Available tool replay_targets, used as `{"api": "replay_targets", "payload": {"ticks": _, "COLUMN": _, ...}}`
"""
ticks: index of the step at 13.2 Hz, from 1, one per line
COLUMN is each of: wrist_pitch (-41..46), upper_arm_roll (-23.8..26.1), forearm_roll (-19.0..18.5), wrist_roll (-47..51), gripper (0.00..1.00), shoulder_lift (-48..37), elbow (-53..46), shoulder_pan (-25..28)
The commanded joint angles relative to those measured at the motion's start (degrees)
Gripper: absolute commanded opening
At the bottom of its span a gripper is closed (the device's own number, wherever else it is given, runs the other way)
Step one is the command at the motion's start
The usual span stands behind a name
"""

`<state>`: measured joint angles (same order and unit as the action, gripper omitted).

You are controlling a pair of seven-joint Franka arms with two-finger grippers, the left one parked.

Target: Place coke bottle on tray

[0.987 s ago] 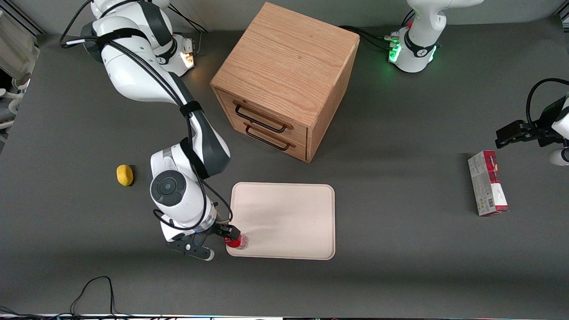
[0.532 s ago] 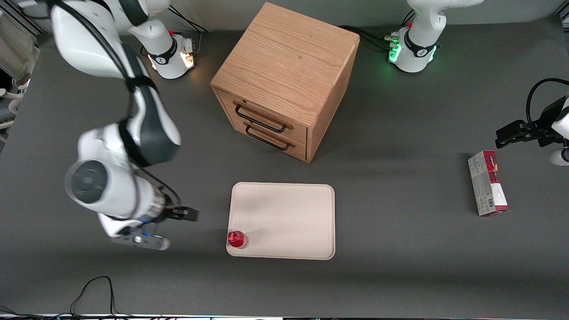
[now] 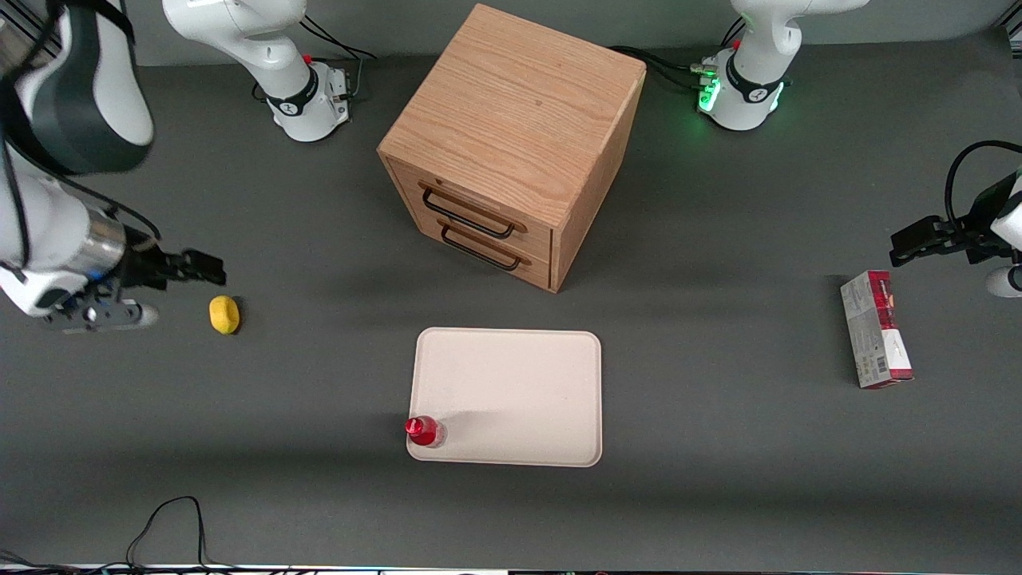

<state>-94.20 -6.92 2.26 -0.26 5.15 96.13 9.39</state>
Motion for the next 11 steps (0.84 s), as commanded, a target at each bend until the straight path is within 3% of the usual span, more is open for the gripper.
{"api": "replay_targets", "payload": {"ticks": 1, "wrist_pitch": -0.19, "upper_arm_roll": -0.9, "forearm_roll": 1.0, "wrist_roll": -2.64, "gripper": 1.0, "shoulder_lift": -6.8, "elbow": 6.33, "shoulder_pan": 0.63}}
{"api": "replay_targets", "payload": {"ticks": 4, "wrist_pitch": 0.42, "upper_arm_roll": -0.12, "forearm_roll": 0.56, "wrist_roll": -4.22, "gripper": 1.0, "shoulder_lift": -9.1, "elbow": 6.88, "shoulder_pan": 0.63}}
{"api": "replay_targets", "payload": {"ticks": 7, "wrist_pitch": 2.7, "upper_arm_roll": 4.36, "forearm_roll": 0.82, "wrist_roll": -3.87, "gripper": 1.0, "shoulder_lift": -9.8, "elbow": 5.03, "shoulder_pan": -2.53}}
{"api": "replay_targets", "payload": {"ticks": 11, "wrist_pitch": 6.38, "upper_arm_roll": 4.81, "forearm_roll": 1.17, "wrist_roll": -4.39, "gripper": 1.0, "shoulder_lift": -8.49, "elbow": 1.0, "shoulder_pan": -4.38}}
